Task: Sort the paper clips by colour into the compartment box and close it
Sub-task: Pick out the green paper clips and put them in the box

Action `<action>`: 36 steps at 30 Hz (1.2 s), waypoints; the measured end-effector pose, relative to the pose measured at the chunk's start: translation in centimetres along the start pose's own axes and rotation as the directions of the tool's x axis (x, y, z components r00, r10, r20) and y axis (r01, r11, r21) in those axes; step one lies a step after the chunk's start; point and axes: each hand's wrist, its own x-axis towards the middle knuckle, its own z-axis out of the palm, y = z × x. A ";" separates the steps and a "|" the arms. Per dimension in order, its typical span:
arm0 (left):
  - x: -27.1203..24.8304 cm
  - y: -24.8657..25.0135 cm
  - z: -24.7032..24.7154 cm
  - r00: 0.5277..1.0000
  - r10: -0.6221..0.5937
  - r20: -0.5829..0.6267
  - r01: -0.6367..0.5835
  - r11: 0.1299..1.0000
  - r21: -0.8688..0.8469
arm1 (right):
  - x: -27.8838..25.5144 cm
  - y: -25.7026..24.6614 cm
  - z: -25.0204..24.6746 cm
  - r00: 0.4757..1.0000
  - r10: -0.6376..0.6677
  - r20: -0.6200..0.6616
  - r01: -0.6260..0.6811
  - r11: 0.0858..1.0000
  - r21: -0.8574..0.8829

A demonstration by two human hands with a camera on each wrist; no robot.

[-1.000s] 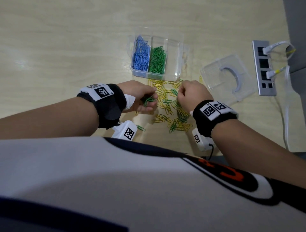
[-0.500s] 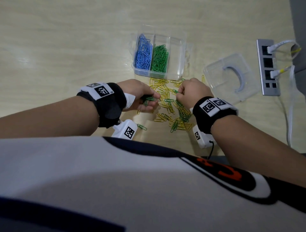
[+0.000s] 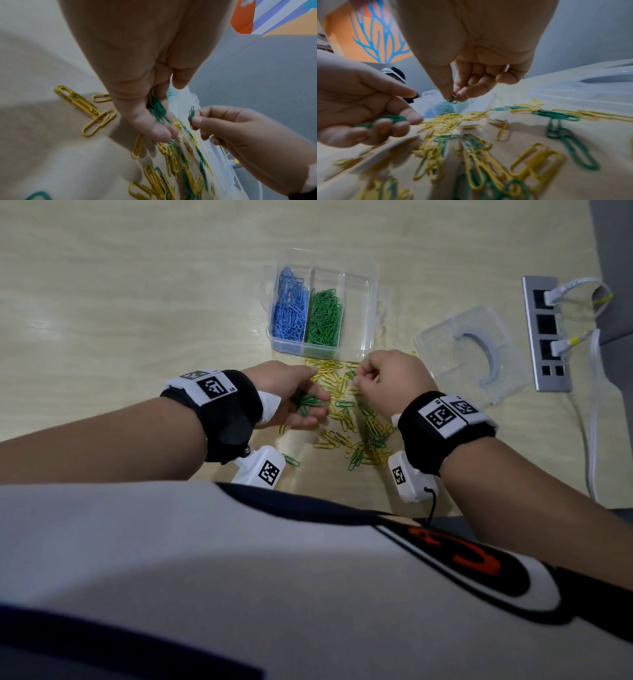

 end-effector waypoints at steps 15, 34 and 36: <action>-0.2 0.0 -0.4 1.000 -0.004 -0.022 0.003 1.000 -0.019 | -1.0 0.1 2.2 0.990 -0.107 0.092 0.132 0.937 -0.324; -0.1 0.2 0.0 0.999 0.000 0.036 0.000 1.000 -0.003 | -0.2 0.6 -0.2 0.987 0.133 0.089 -0.118 0.981 -0.157; -0.1 0.2 -0.1 0.999 0.000 0.033 0.000 1.000 0.002 | 0.1 1.9 -0.5 0.960 0.235 0.150 -0.181 0.935 -0.306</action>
